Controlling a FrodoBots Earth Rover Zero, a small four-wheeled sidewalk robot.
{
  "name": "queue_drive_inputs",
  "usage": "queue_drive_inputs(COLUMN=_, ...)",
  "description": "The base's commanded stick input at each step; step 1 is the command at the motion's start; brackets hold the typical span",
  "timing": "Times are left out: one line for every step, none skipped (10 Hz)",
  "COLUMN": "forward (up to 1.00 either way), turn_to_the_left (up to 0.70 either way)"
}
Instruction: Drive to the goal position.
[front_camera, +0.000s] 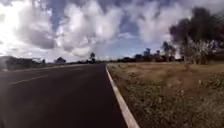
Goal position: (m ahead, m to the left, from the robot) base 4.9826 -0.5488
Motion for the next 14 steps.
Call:
queue_drive_inputs(forward=0.0, turn_to_the_left=0.0)
queue_drive_inputs(forward=0.0, turn_to_the_left=0.0)
queue_drive_inputs(forward=0.0, turn_to_the_left=0.0)
queue_drive_inputs(forward=0.0, turn_to_the_left=0.0)
queue_drive_inputs(forward=0.0, turn_to_the_left=0.0)
queue_drive_inputs(forward=0.0, turn_to_the_left=0.0)
queue_drive_inputs(forward=0.0, turn_to_the_left=0.0)
queue_drive_inputs(forward=0.25, turn_to_the_left=0.0)
queue_drive_inputs(forward=0.5, turn_to_the_left=0.0)
queue_drive_inputs(forward=0.5, turn_to_the_left=0.0)
queue_drive_inputs(forward=0.5, turn_to_the_left=0.0)
queue_drive_inputs(forward=0.5, turn_to_the_left=0.0)
queue_drive_inputs(forward=0.5, turn_to_the_left=0.0)
queue_drive_inputs(forward=0.5, turn_to_the_left=0.0)
